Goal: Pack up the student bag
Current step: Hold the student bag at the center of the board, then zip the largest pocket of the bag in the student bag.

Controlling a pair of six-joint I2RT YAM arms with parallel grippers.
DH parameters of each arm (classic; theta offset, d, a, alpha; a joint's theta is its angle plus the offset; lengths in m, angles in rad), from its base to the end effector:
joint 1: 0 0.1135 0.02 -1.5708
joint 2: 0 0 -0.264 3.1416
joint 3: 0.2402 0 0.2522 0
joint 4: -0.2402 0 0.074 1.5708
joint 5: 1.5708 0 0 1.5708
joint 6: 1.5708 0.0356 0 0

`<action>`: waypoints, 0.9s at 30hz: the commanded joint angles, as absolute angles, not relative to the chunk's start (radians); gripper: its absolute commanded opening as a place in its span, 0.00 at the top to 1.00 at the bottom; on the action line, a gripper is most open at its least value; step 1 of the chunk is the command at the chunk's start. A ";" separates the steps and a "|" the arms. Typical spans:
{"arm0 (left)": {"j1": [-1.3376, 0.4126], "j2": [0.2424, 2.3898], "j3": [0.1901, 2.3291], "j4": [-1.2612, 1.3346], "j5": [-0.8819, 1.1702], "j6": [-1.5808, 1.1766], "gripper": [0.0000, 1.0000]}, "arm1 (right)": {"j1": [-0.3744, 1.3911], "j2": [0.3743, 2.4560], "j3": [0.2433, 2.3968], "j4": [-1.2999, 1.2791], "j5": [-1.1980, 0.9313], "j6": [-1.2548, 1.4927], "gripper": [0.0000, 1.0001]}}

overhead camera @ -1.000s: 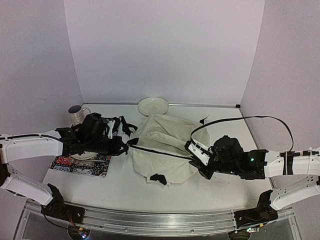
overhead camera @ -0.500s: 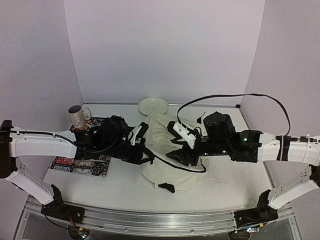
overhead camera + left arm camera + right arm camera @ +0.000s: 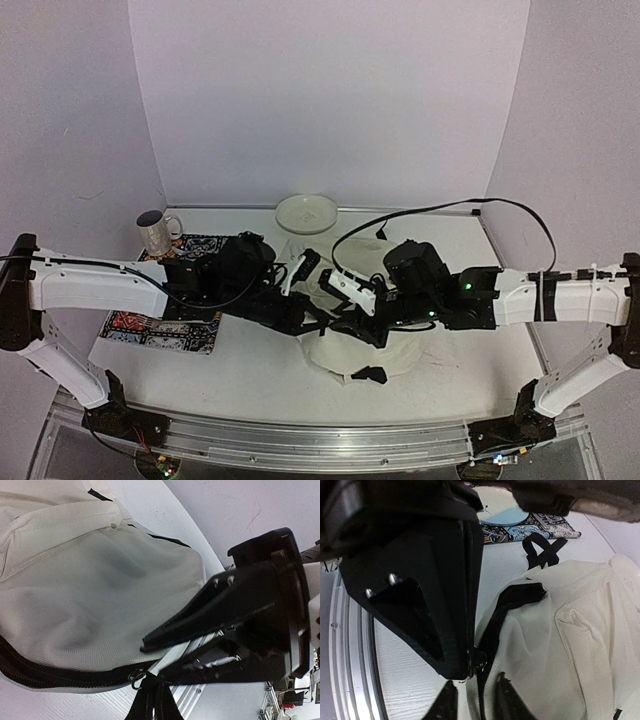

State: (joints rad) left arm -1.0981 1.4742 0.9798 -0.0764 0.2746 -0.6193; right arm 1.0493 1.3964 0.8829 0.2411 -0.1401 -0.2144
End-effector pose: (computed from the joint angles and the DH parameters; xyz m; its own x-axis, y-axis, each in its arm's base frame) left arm 0.1415 -0.2980 0.2544 -0.7581 0.2553 -0.6002 0.6396 0.4706 -0.6077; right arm 0.1562 0.2819 0.2760 0.0660 -0.3081 -0.9491 -0.9329 0.3184 -0.1682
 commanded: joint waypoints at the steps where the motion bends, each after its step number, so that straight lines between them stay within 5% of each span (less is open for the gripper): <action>1: -1.102 1.423 1.040 -0.033 0.216 -0.580 1.00 | 1.050 1.414 0.899 0.193 -0.116 -0.227 0.90; 3: -1.092 1.418 1.039 -0.064 0.198 -0.574 1.00 | 1.050 1.398 0.883 0.180 -0.111 -0.230 1.00; 27: -0.711 1.552 0.850 -0.167 0.208 -0.527 1.00 | 1.049 0.880 0.676 0.056 -0.070 -0.297 1.00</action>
